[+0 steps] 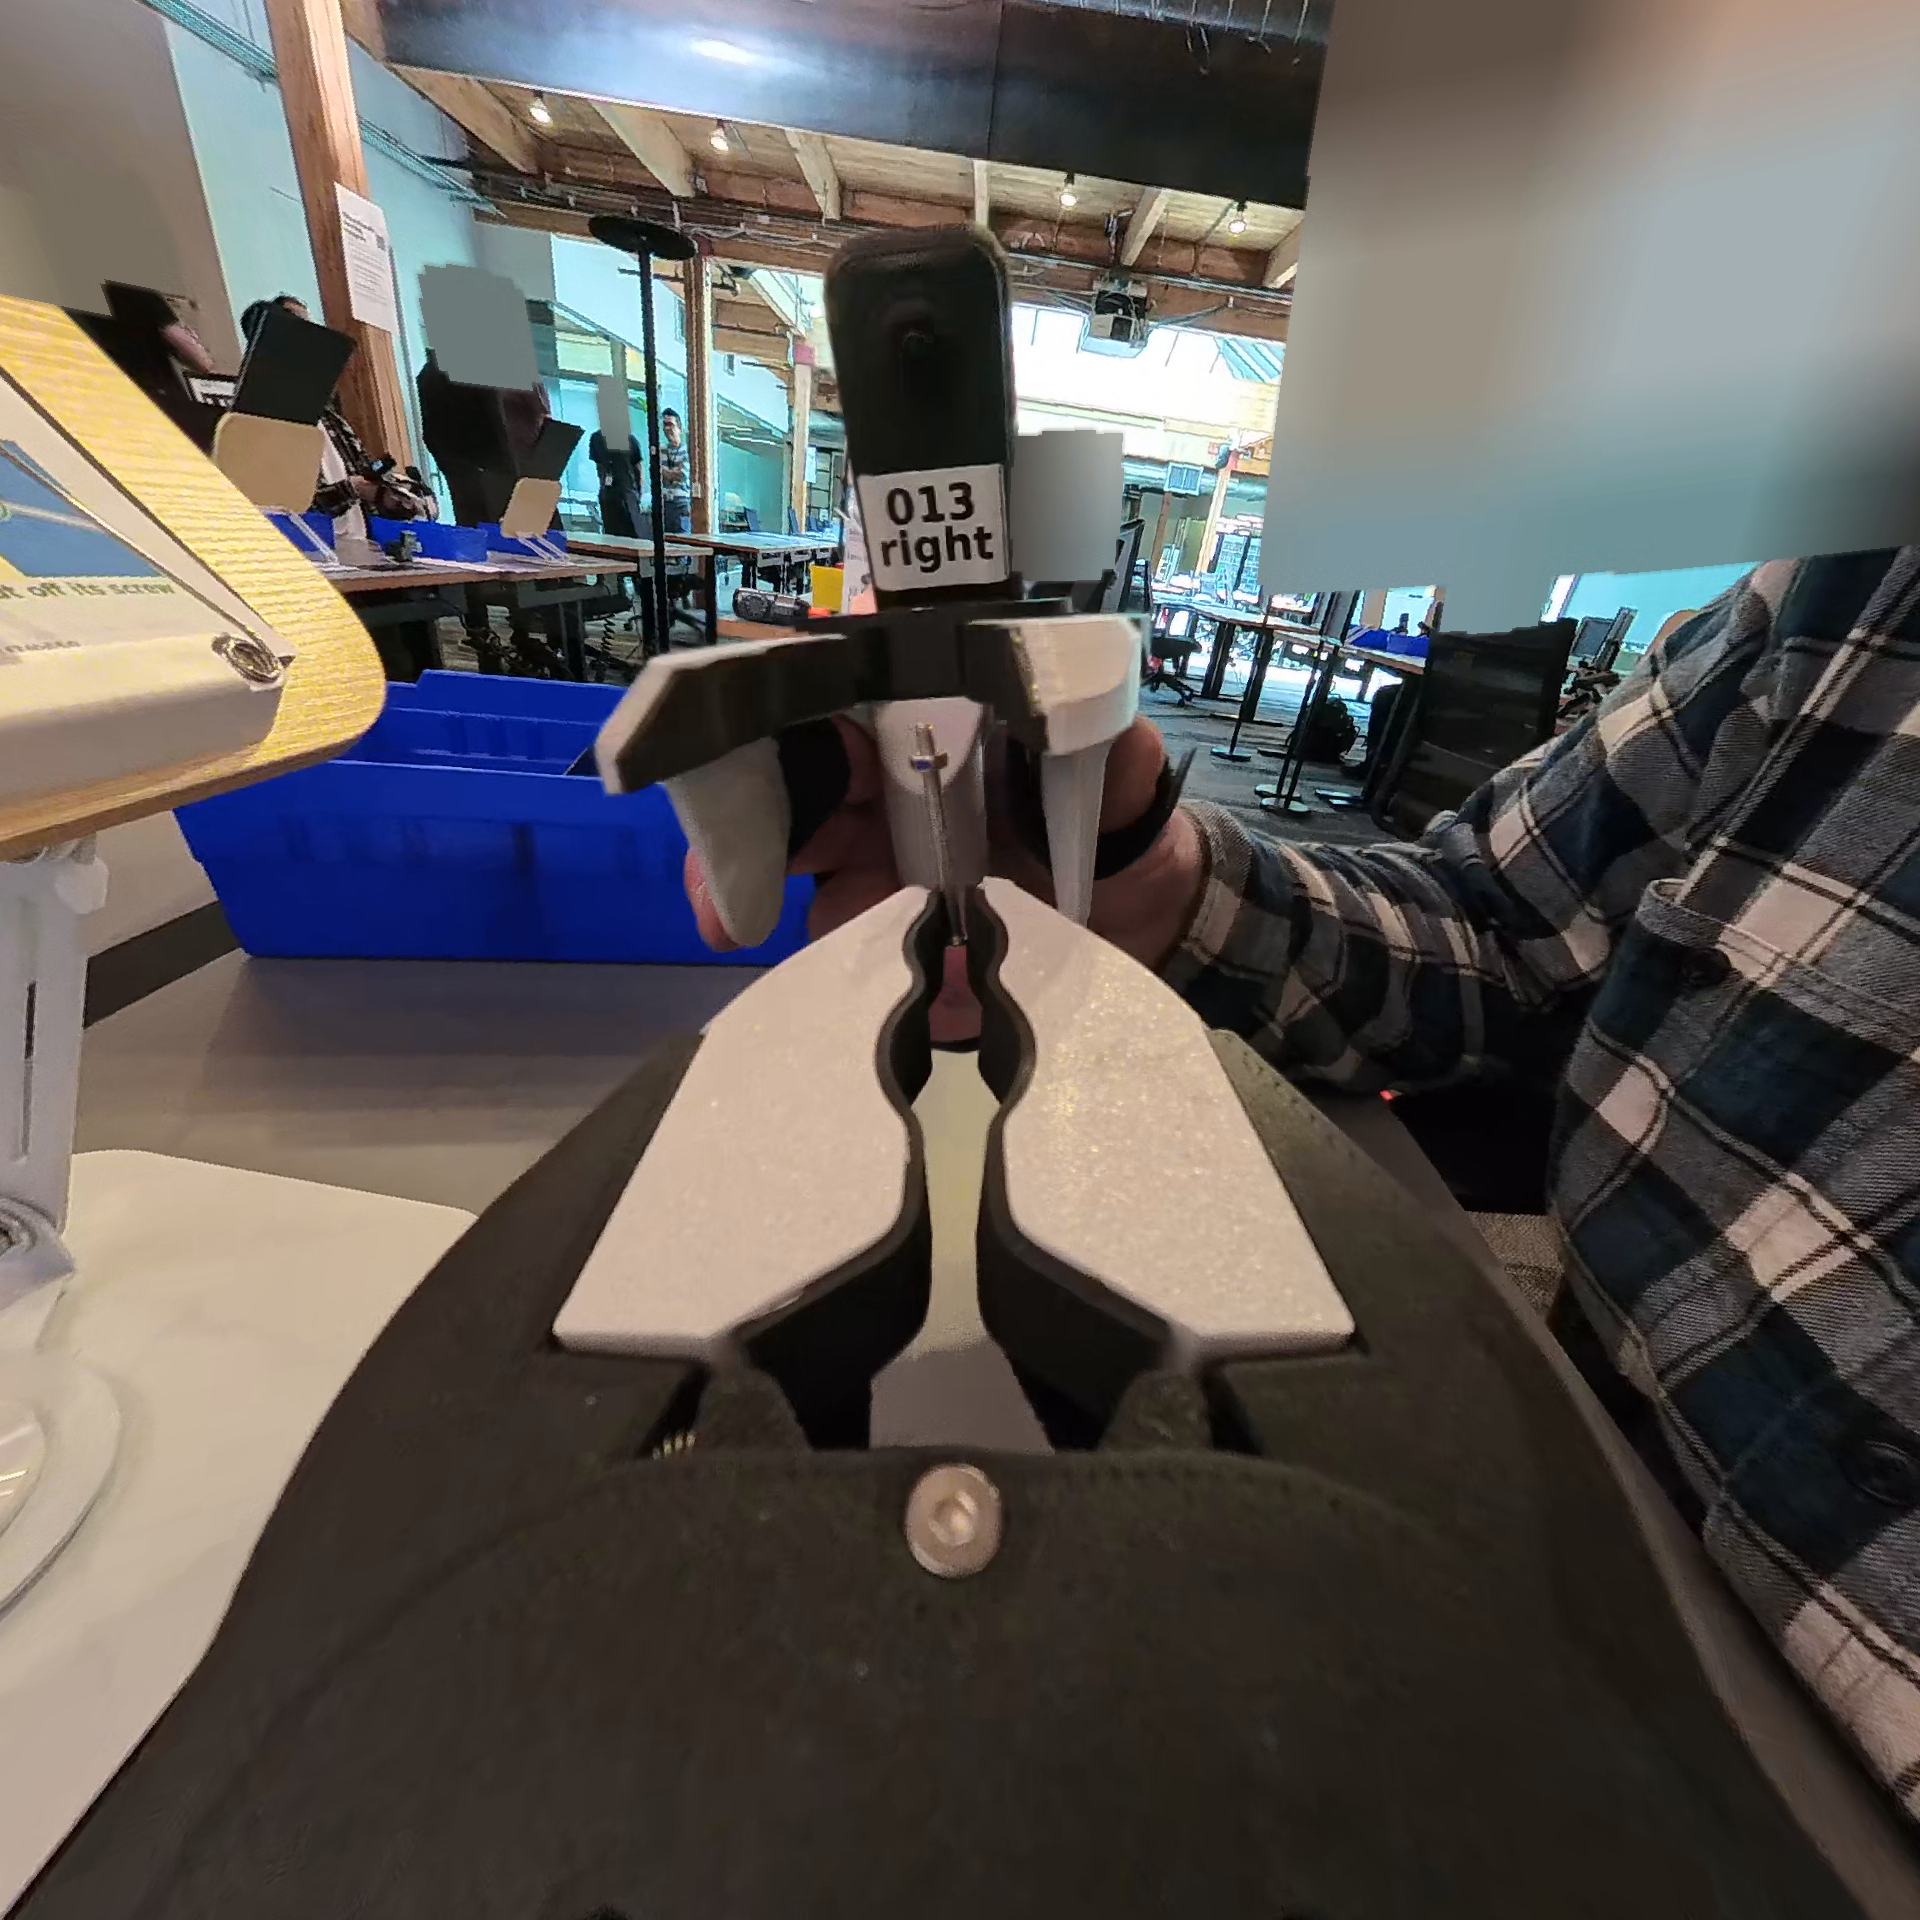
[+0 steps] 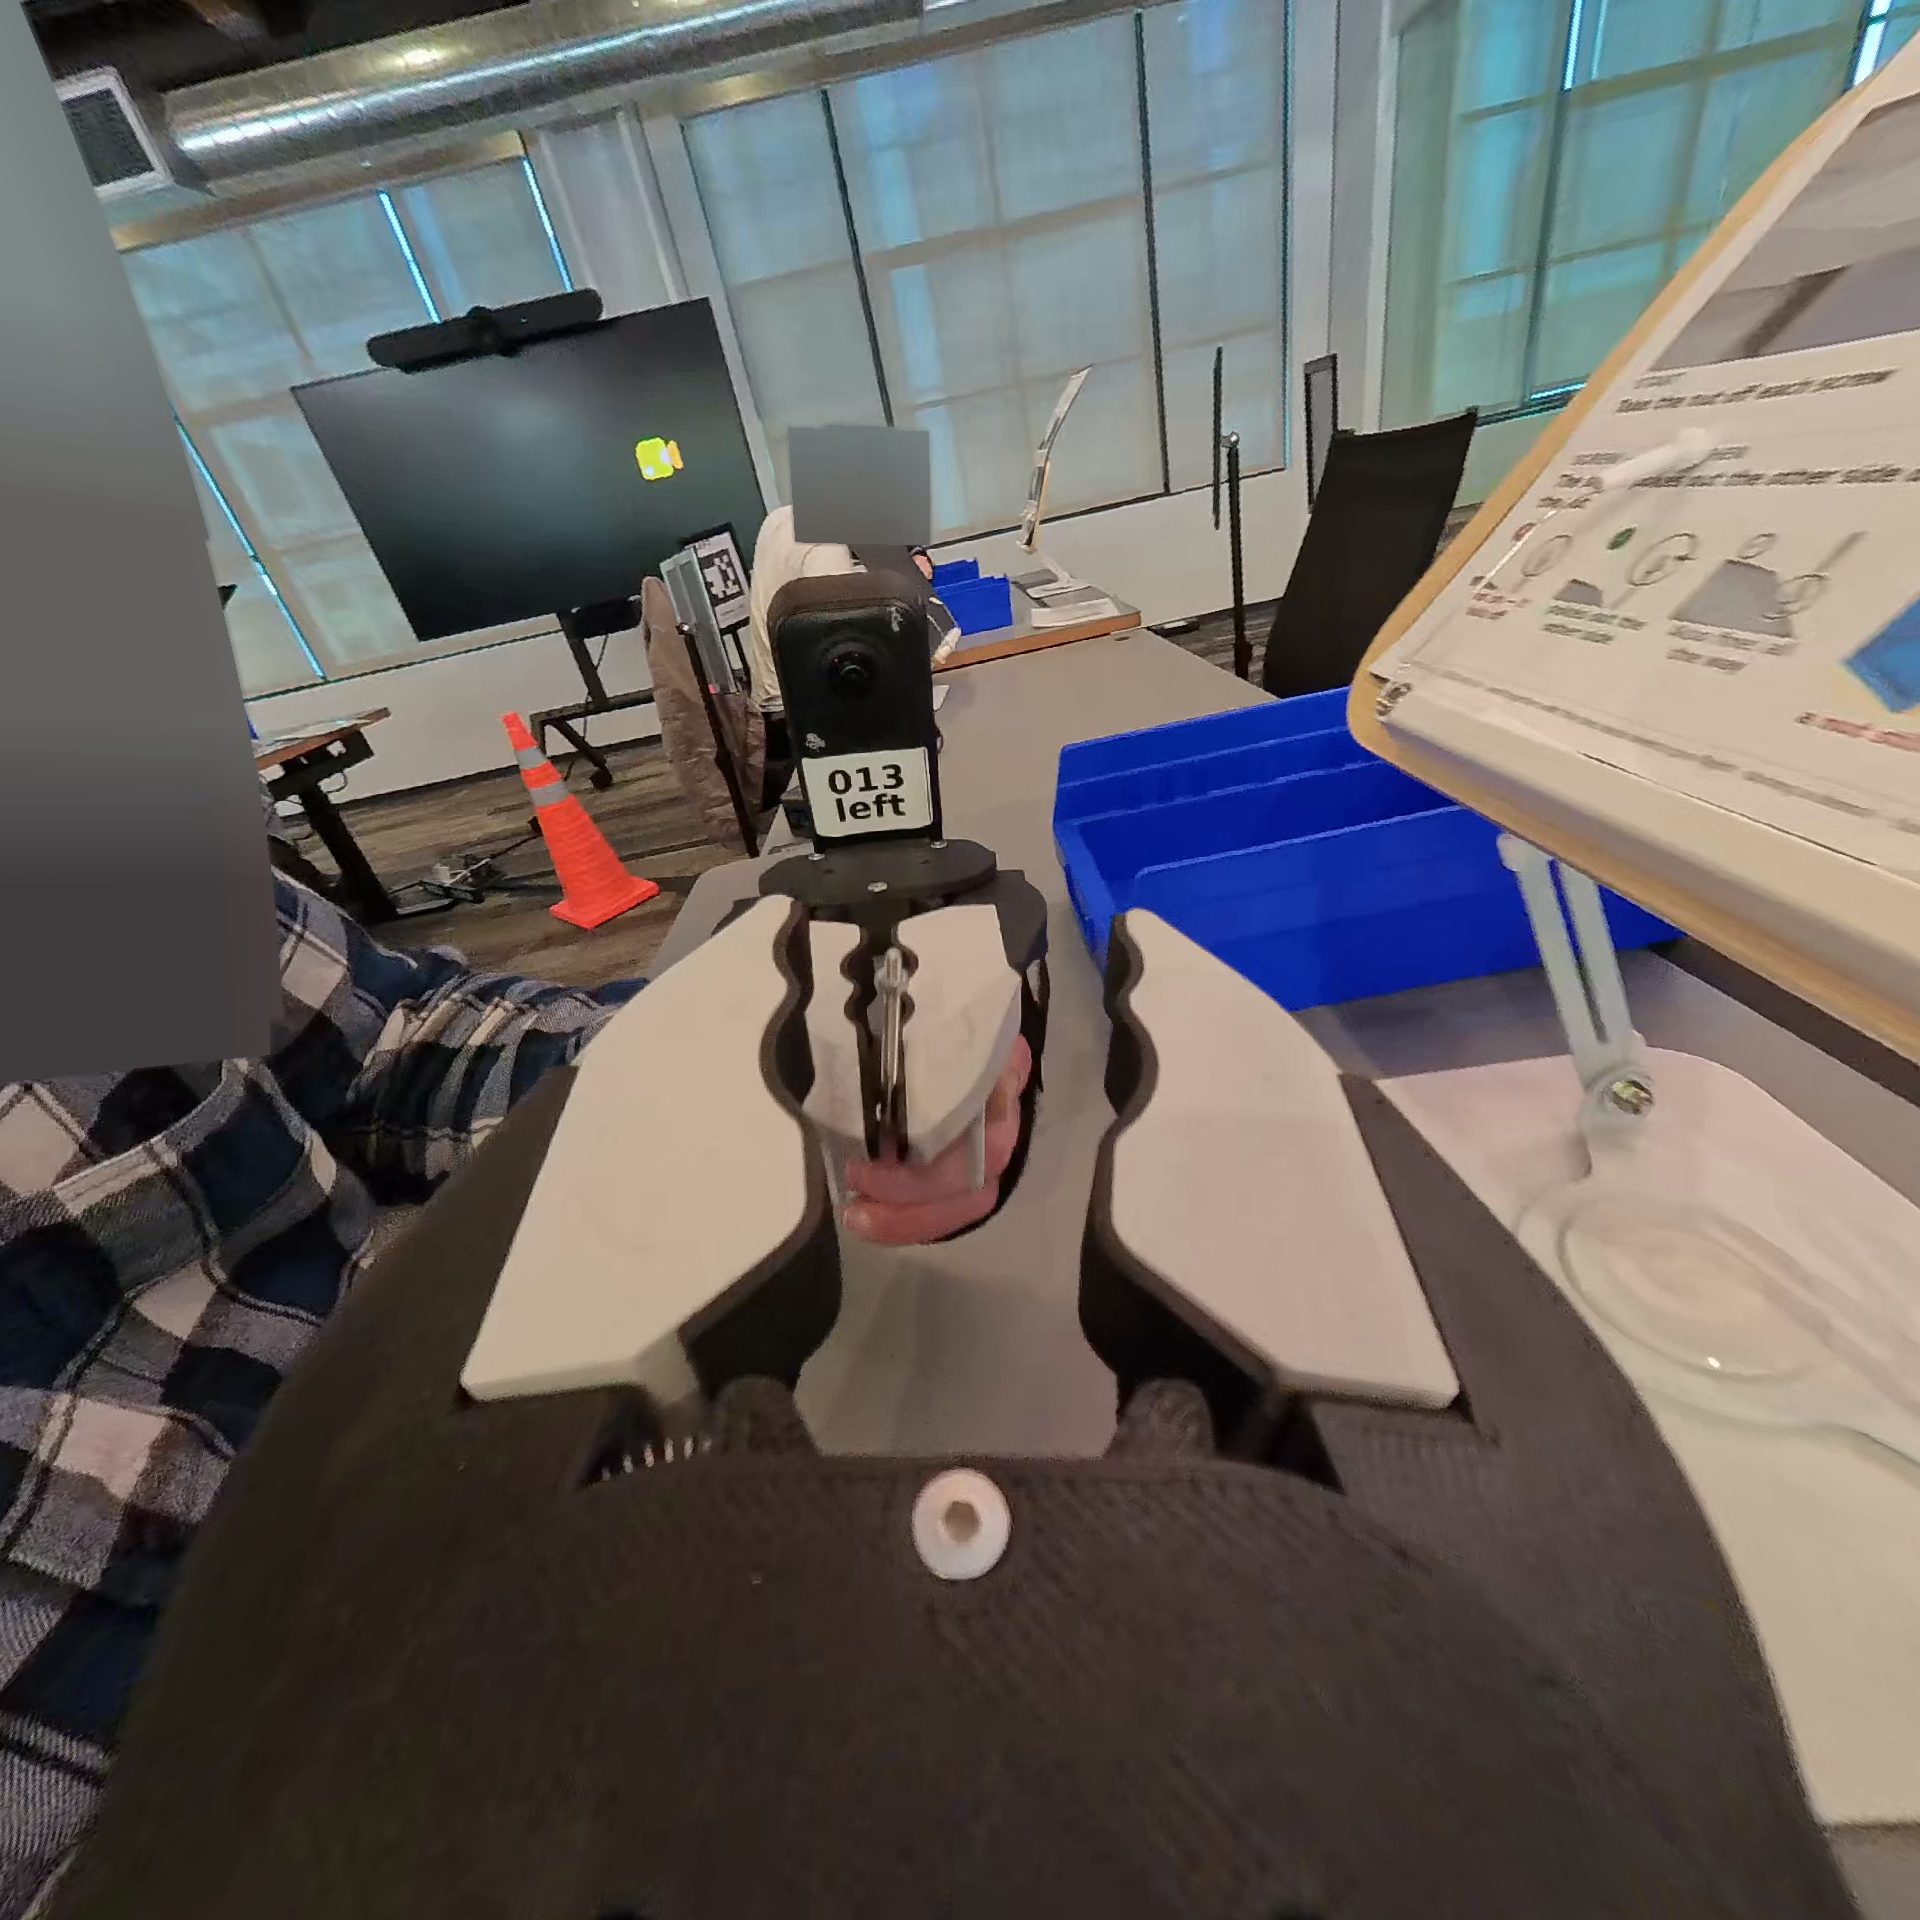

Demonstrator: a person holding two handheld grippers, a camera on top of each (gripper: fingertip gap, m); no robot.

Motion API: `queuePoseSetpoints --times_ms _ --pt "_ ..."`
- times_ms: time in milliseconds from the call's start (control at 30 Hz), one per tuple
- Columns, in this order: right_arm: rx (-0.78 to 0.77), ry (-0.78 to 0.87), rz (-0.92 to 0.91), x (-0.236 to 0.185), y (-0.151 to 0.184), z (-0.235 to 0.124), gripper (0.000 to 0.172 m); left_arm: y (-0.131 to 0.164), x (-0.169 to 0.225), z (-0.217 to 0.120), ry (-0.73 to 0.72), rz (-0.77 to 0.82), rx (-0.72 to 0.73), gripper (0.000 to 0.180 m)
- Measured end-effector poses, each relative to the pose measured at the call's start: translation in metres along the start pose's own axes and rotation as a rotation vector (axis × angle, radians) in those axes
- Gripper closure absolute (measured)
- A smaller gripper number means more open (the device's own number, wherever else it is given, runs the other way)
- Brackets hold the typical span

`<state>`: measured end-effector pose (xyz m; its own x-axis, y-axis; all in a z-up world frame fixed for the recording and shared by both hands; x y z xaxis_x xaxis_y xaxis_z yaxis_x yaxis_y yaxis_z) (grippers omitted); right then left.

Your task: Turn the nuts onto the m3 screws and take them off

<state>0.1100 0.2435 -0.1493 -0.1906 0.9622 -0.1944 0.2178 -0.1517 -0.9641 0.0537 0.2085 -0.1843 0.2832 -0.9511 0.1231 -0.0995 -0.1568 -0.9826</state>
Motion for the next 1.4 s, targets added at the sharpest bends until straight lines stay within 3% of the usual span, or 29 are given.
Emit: queuePoseSetpoints --times_ms 233,633,1033,1400 --pt "-0.018 -0.016 0.026 0.004 0.003 0.012 0.119 -0.002 0.003 -0.001 -0.001 0.022 -0.003 0.177" --pt "0.037 0.091 0.062 0.017 0.008 -0.042 0.119 -0.003 0.001 -0.006 -0.002 0.013 0.024 0.177" --pt "-0.01 -0.011 0.013 0.002 0.002 0.008 0.118 -0.001 0.004 -0.001 0.008 0.026 -0.001 0.177" --pt "0.006 0.094 0.034 0.017 0.01 -0.033 0.119 -0.003 0.001 -0.006 -0.003 0.021 0.026 0.177"
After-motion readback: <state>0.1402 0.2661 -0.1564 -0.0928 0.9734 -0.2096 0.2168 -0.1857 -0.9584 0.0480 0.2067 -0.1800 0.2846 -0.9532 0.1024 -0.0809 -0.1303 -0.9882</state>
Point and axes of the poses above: each gripper's, where its closed fingertips meet, z out along the fingers, y out of its underside, x = y × z across the jaws, the point moved 5 cm from there along -z, back along the fingers, and after that the axes turned 14 degrees about -x, right-handed, at the moved point
